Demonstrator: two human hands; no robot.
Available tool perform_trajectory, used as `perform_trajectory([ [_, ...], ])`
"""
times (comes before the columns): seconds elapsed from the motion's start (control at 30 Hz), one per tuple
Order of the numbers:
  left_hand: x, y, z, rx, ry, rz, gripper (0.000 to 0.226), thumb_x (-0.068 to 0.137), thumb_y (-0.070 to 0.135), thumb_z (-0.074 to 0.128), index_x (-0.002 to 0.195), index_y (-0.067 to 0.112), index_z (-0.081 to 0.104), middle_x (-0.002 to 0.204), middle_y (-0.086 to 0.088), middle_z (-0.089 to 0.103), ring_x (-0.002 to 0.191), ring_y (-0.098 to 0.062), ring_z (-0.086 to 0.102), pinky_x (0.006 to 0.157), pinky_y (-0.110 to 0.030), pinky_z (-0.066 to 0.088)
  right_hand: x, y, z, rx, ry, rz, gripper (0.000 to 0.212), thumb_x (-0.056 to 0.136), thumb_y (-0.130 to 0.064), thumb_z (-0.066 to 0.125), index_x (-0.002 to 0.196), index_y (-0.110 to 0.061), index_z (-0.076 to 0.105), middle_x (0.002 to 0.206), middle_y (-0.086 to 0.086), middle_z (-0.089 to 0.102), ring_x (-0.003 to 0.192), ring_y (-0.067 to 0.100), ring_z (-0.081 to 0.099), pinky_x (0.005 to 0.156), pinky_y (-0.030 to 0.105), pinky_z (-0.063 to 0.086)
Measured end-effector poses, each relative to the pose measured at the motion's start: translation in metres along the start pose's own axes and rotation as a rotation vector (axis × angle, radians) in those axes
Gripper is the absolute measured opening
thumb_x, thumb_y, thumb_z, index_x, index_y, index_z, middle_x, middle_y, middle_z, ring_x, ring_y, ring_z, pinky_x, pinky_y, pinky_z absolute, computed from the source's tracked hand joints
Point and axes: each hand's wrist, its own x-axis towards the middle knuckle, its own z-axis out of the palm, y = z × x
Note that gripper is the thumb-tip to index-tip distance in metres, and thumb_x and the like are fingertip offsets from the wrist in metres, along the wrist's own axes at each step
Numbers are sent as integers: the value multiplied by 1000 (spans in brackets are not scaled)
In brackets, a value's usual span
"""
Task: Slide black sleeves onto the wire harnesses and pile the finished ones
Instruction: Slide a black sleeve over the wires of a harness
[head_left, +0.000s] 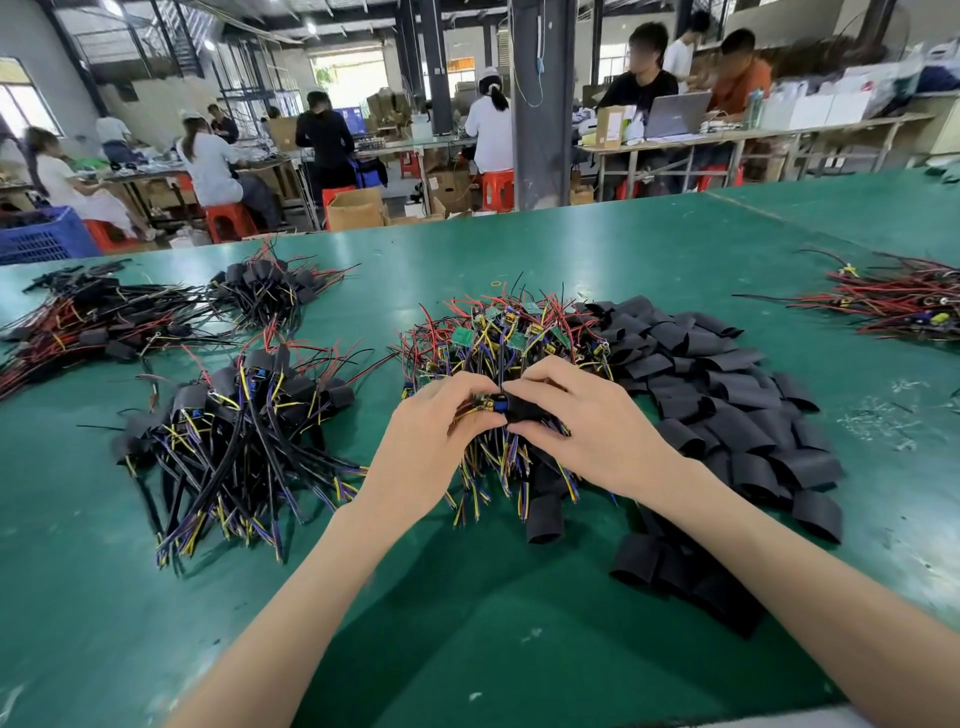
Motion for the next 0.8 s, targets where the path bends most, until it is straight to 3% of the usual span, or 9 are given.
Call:
perform_trajectory([
  [0.13, 2, -1, 0, 42, 72, 70, 25, 77, 10, 75, 101, 8, 71, 90, -2, 48, 75, -13, 48, 73, -19, 41, 0, 1, -1, 116, -15, 42, 34, 82, -23, 72, 112, -7, 67, 100, 5, 60, 77, 26, 61, 69, 44, 52],
  [0.23, 2, 0, 0, 46, 63, 103, 26, 75, 7, 76, 100, 7, 72, 85, -2, 46, 72, -13, 47, 70, -20, 41, 1, 1, -1, 156, -32, 41, 33, 80, -21, 75, 110, -7, 69, 95, 5, 60, 80, 22, 60, 72, 41, 51],
  [0.33, 2, 3, -1, 24, 69, 105, 29, 73, 6, 77, 101, 9, 73, 81, -5, 50, 72, -9, 47, 69, -12, 38, 1, 3, -1, 174, -23, 51, 33, 78, -21, 76, 108, -7, 70, 93, 5, 61, 80, 21, 60, 73, 41, 51],
  [0.47, 4, 6, -5, -177, 74, -83, 30, 78, 3, 72, 105, 16, 70, 86, 0, 64, 78, 1, 58, 77, -9, 43, 1, 3, 2, 131, 32, 77, 34, 78, -24, 76, 107, -9, 70, 95, 3, 60, 81, 18, 60, 71, 39, 52],
  [0.57, 4, 8, -6, -276, 105, -174, 27, 80, 2, 71, 99, 20, 65, 80, 8, 68, 72, 4, 62, 73, -8, 45, 0, 2, 3, 113, 66, 80, 32, 78, -24, 76, 106, -10, 69, 98, 2, 60, 78, 19, 61, 68, 39, 53],
  [0.8, 3, 5, -4, -402, 63, -276, 29, 80, 1, 71, 93, 24, 58, 71, 9, 72, 60, -14, 68, 67, -21, 53, -2, -7, 7, -1, 57, -4, 31, 80, -21, 73, 106, -6, 66, 97, 8, 60, 73, 30, 60, 63, 43, 53],
])
